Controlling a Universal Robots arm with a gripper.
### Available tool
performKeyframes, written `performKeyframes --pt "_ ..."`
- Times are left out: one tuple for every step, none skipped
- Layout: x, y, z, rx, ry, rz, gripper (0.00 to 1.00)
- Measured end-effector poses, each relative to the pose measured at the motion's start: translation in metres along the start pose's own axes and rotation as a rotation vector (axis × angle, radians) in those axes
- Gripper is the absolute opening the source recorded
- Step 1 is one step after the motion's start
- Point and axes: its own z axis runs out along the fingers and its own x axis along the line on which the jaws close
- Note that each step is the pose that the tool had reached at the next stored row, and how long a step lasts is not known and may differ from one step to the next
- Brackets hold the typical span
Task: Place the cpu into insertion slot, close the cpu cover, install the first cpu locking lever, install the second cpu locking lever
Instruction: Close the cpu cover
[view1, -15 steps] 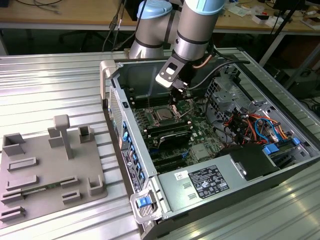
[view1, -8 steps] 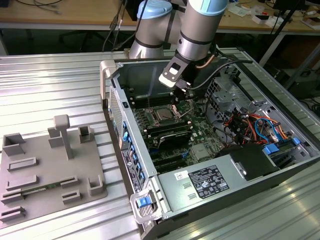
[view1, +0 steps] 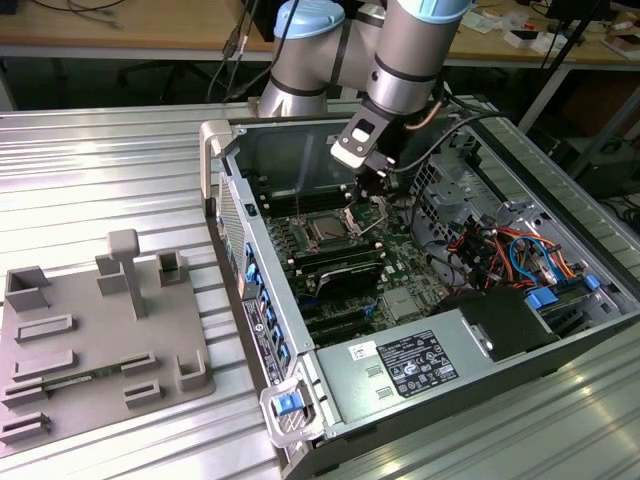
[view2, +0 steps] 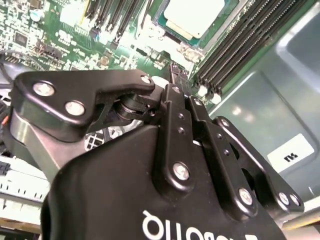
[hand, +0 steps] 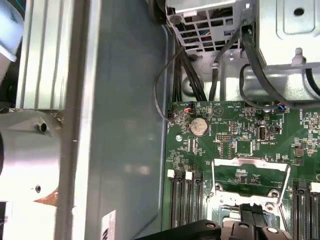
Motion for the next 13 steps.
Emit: performKeyframes --pt "0.0000 0.0008 -0.0037 0.0001 -0.0002 0.000 0.11" --pt "0.0000 0.0017 -0.0037 0.0000 0.0002 0.000 0.11" --pt "0.0000 0.0043 -0.0037 0.0007 -0.0001 0.000 0.11" --pt "0.0000 0.0071 -0.0035 0.0016 -0.0001 0.000 0.11" --pt "-0.0001 0.0105 -0.0033 0.0026 -0.0001 0.000 0.11" --pt "-0.0002 0.0130 -0.0032 0.0033 0.0000 0.000 0.11" --pt "-0.0002 0.0157 -0.0030 0.0039 0.0000 0.000 0.11" --pt "-0.0003 0.0184 -0.0028 0.0045 0.0001 0.000 0.11" --pt "-0.0003 0.0214 -0.0027 0.0054 0.0000 0.000 0.11" --pt "-0.0004 0.0249 -0.0025 0.0065 -0.0001 0.000 0.11" --pt "-0.0004 0.0280 -0.0023 0.0073 0.0000 0.000 0.11" --pt "-0.0005 0.0317 -0.0021 0.0082 0.0000 0.000 0.11" --pt "-0.0005 0.0349 -0.0019 0.0089 0.0000 0.000 0.11"
